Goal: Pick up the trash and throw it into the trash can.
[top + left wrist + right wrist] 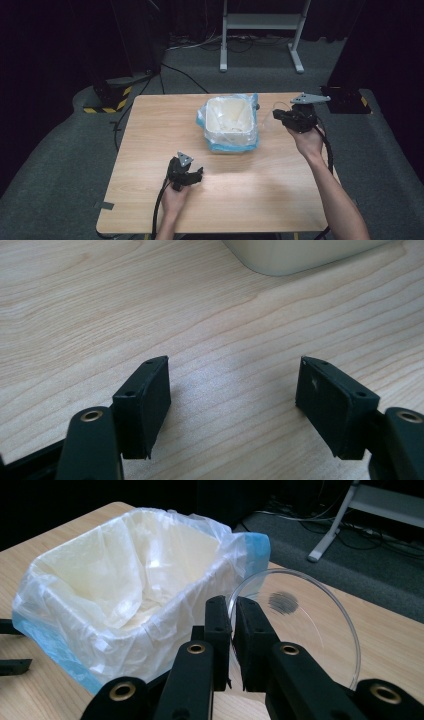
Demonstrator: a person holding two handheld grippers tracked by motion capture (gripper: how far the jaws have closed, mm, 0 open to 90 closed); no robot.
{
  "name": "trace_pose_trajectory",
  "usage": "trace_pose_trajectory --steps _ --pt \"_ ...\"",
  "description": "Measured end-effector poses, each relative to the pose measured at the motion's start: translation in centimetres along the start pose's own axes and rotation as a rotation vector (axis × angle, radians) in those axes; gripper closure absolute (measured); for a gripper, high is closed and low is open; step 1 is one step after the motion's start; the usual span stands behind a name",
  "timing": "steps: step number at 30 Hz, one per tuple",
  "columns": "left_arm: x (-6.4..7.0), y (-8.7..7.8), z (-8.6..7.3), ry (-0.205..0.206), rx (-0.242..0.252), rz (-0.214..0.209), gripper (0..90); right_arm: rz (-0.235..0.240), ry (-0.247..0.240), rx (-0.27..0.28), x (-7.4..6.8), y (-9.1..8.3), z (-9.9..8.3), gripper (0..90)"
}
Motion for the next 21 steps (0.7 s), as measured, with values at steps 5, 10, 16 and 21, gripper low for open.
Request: trace_pose_trajectory --steps 5,10,16,21 --pt "0.0 0.0 0.0 0.0 0.0 0.0 29.7 0.015 -0.016 0.011 -0.5 -0.3 1.0 84.2" --pt "0.0 0.0 0.0 0.0 0.0 0.0 29.7 0.014 -0.028 0.019 -0.8 -0.4 1.7 84.3" --pt "0.0 0.0 0.0 -0.001 0.0 0.0 29.7 0.025 -0.031 0.038 -1.0 -0.9 3.0 84.3" --pt "0.0 0.0 0.0 0.0 0.0 0.0 29.7 0.032 -0.032 0.054 -1.2 -1.3 4.0 84.3"
Point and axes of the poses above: each handheld gripper's, and its own axes: y roughly forward along the jaws, z roughly out of its top, x roughly to its right, the point moved 9 cm from there along y, roughly forward along the jaws, and after that the axes turned 8 degrees about -z, right-handed, at the moved point
